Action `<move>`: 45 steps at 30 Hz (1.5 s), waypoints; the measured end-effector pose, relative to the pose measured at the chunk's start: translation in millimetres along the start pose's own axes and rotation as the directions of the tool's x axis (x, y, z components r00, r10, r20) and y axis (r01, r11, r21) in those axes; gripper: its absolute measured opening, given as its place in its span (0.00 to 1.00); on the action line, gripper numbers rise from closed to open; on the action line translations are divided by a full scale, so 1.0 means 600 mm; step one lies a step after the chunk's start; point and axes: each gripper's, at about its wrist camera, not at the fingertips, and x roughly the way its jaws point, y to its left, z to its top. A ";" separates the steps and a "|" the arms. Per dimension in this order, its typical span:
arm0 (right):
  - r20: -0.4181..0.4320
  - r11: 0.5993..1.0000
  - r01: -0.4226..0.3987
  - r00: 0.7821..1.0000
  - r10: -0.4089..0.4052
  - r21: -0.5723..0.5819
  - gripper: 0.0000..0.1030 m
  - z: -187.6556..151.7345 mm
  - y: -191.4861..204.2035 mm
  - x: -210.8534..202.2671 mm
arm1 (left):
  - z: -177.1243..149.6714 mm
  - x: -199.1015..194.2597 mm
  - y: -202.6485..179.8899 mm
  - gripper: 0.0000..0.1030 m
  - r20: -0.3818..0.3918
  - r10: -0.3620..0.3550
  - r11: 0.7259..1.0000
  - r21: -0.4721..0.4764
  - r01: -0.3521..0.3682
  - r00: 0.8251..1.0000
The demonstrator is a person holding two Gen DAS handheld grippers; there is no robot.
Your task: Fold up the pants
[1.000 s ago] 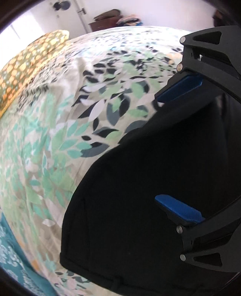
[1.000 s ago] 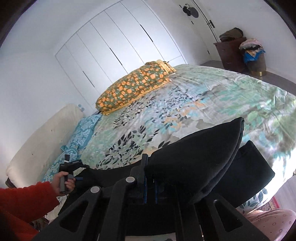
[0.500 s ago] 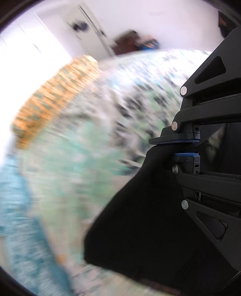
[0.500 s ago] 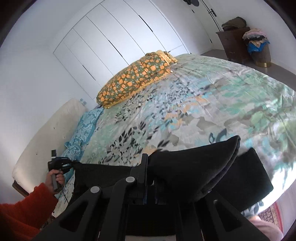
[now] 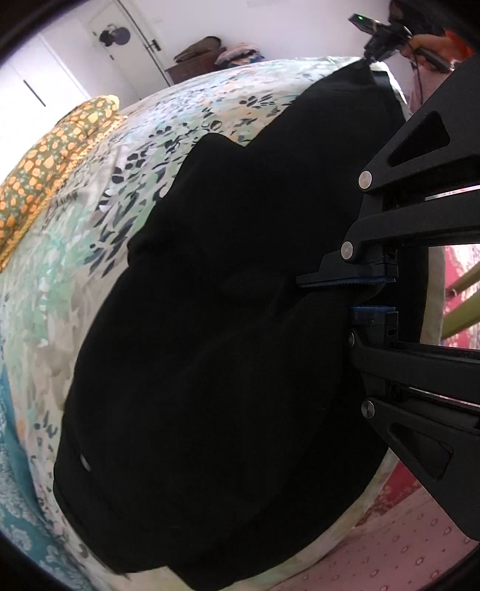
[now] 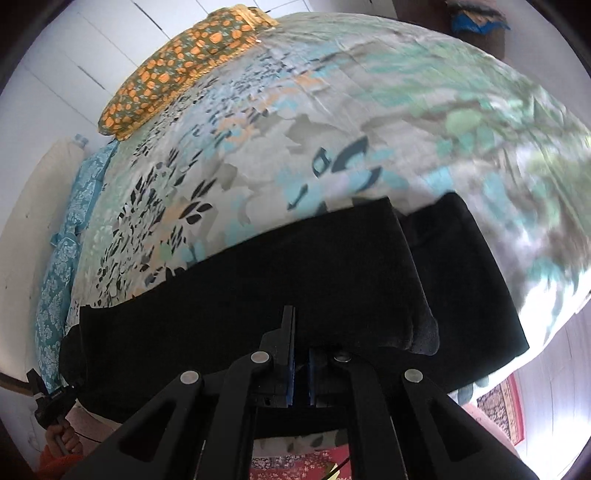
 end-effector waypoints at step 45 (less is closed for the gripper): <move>-0.034 0.958 0.284 0.959 -0.283 0.047 0.08 0.002 -0.108 -0.065 | -0.029 0.007 -0.039 0.06 -0.126 0.000 0.990 0.139 0.018 0.992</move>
